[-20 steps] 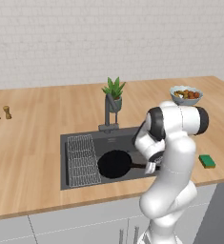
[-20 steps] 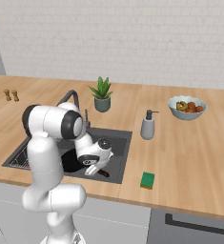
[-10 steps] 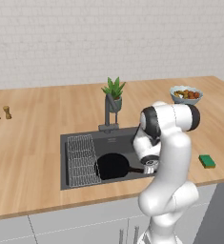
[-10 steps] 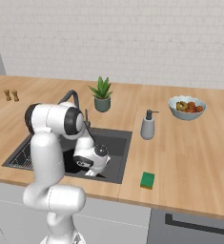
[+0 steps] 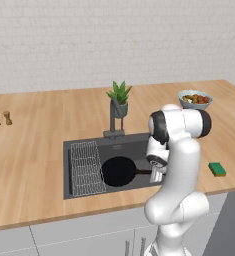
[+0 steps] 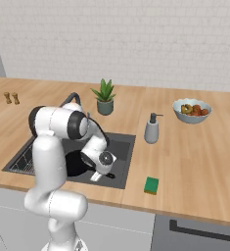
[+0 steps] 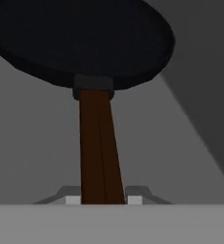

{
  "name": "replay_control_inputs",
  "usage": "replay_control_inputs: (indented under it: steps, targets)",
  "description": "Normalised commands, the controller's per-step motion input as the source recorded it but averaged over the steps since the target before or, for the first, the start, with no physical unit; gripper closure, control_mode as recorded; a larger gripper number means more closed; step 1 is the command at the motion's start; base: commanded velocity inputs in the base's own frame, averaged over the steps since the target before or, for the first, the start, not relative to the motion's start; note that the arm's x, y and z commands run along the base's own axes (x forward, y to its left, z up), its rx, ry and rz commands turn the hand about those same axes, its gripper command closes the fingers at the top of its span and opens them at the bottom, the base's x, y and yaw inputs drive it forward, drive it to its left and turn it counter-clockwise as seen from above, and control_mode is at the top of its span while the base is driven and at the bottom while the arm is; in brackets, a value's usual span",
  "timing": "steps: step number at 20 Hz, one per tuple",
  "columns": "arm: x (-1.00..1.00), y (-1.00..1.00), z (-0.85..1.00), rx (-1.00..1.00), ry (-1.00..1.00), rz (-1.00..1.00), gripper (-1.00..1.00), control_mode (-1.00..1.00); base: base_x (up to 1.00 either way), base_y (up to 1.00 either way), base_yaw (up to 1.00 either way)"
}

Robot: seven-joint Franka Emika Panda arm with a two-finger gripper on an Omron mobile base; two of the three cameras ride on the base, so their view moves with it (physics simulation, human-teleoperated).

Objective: Pick the pan and sponge and place them into the sink. Then turn on the water.

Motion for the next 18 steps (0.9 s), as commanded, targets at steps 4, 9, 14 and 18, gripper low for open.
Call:
replay_control_inputs:
  steps: [4, 9, 14, 18]
  targets:
    - [-0.07, 0.16, 0.09, 0.0, -0.29, -0.03, -1.0, -1.0, 0.0, 0.0, 0.0]
    - [-0.12, 0.03, 0.64, 0.0, -0.16, -0.03, -1.0, -1.0, 0.0, 0.0, 0.0]
    - [0.05, 0.0, 1.0, -0.01, 0.18, 0.05, -1.0, -1.0, 0.0, 0.0, 0.0]
    - [0.09, 0.0, 1.0, -0.06, 0.37, 0.09, -1.0, -1.0, 0.0, 0.0, 0.0]
